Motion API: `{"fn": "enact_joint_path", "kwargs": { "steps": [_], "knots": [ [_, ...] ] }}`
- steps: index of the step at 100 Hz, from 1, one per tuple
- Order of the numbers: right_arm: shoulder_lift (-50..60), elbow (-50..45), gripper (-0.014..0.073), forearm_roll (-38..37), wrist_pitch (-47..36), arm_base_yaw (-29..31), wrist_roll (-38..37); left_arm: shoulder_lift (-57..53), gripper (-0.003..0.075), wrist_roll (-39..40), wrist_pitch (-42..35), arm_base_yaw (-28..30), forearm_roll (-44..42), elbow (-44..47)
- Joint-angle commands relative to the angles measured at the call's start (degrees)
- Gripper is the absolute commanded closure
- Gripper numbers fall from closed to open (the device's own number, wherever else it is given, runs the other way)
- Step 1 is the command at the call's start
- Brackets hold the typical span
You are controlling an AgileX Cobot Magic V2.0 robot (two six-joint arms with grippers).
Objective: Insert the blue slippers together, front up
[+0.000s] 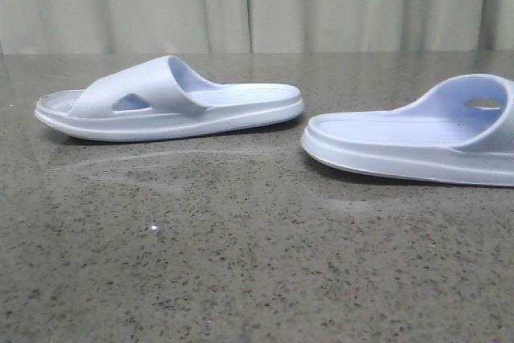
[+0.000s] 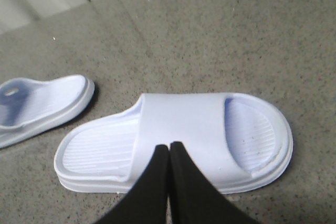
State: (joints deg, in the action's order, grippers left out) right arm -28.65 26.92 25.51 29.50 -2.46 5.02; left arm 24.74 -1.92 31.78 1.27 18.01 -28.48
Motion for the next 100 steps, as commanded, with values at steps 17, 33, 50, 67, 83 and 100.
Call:
{"fn": "enact_joint_path", "kwargs": {
  "steps": [17,33,50,67,83,100],
  "knots": [
    [-6.9,4.7,0.0672,-0.8,7.9,0.3,0.5,7.3,0.0705,0.0,0.2,0.2,5.0,-3.0],
    [-6.9,6.5,0.0672,-6.4,10.2,0.3,0.8,8.7,0.0704,-2.7,1.6,0.2,5.0,-3.7],
    [-6.9,8.1,0.0670,-8.7,11.6,0.3,0.8,11.8,0.0655,-7.2,4.3,0.2,7.7,-4.7],
    [-7.0,8.6,0.0592,-10.2,13.3,0.3,0.8,14.3,0.0440,-16.9,6.5,0.2,18.8,-4.8],
    [-7.1,8.7,0.0447,-13.2,15.8,0.3,-0.7,15.3,0.0359,-19.3,7.0,0.2,22.8,-4.8],
    [-7.5,11.7,0.0368,-26.4,19.9,0.4,-8.8,15.3,0.0359,-19.4,7.4,0.2,22.8,-4.8]
  ]
}}
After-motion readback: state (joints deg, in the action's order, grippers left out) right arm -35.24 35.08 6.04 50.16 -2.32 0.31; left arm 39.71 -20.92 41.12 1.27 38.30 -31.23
